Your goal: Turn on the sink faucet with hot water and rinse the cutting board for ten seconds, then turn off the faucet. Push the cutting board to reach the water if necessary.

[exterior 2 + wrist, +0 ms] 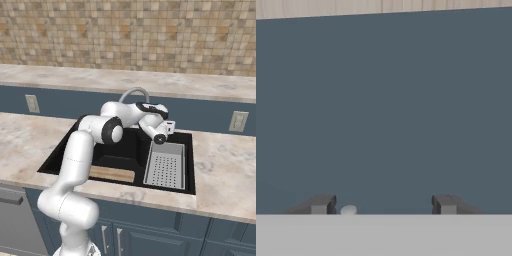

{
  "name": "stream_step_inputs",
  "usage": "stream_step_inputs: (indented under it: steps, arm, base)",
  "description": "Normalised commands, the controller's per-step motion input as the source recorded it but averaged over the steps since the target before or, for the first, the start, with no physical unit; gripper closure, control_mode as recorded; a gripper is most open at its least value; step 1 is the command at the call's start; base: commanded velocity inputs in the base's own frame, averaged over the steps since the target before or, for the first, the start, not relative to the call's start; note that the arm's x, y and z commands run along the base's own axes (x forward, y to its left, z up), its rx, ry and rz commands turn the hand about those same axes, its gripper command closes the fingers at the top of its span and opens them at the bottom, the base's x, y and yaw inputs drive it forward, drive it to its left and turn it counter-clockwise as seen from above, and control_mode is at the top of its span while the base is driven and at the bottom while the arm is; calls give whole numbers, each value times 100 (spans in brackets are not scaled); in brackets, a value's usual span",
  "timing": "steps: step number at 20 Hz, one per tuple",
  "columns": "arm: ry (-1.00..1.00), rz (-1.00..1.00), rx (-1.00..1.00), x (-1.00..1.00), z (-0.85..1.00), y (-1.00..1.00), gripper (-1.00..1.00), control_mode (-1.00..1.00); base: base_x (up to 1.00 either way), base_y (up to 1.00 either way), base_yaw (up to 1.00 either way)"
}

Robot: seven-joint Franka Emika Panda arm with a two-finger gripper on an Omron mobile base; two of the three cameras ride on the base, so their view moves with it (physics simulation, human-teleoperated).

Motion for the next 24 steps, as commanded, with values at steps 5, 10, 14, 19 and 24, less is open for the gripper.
stream_step_inputs:
  steps: [5, 10, 14, 19, 24]
  arm:
    - [0, 0, 0, 0, 0, 0, 100, -100]
    - [0, 0, 0, 0, 0, 0, 100, -100]
    - [0, 0, 0, 0, 0, 0, 100, -100]
    - [0, 0, 0, 0, 0, 0, 100, -100]
    - [0, 0, 0, 0, 0, 0, 100, -100]
  base:
    - [0, 0, 0]
    - [0, 0, 0]
    - [0, 0, 0]
    - [0, 0, 0]
    - [0, 0, 0]
